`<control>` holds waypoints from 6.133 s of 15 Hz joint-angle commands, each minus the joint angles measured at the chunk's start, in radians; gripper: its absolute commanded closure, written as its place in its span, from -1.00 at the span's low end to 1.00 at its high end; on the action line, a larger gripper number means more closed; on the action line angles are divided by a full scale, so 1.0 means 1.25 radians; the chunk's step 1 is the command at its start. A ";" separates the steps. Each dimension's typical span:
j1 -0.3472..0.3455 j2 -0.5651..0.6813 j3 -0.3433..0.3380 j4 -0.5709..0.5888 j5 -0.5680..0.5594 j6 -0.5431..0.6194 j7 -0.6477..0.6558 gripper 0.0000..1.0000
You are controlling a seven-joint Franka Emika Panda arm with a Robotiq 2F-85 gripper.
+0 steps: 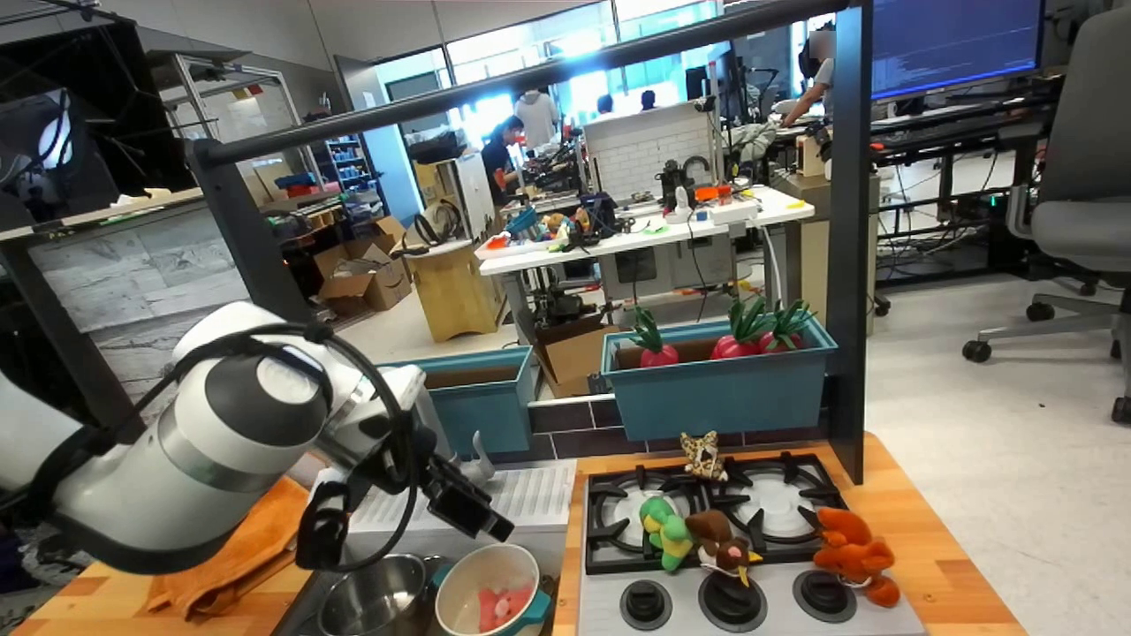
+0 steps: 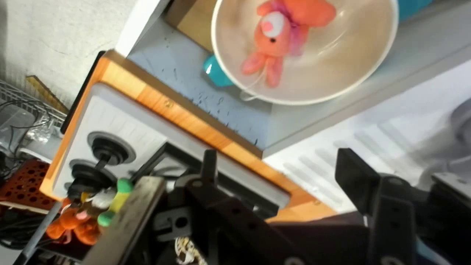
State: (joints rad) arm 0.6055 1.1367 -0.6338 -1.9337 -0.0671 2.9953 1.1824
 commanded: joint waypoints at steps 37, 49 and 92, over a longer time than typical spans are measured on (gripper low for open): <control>-0.067 -0.047 -0.059 0.033 0.010 -0.127 0.226 0.94; 0.088 -0.207 0.120 -0.248 0.019 0.219 0.000 0.94; -0.171 0.248 -0.156 0.330 0.191 -0.304 0.644 0.73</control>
State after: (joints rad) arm 0.4055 1.4753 -0.8307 -1.5372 0.2471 2.6591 1.9140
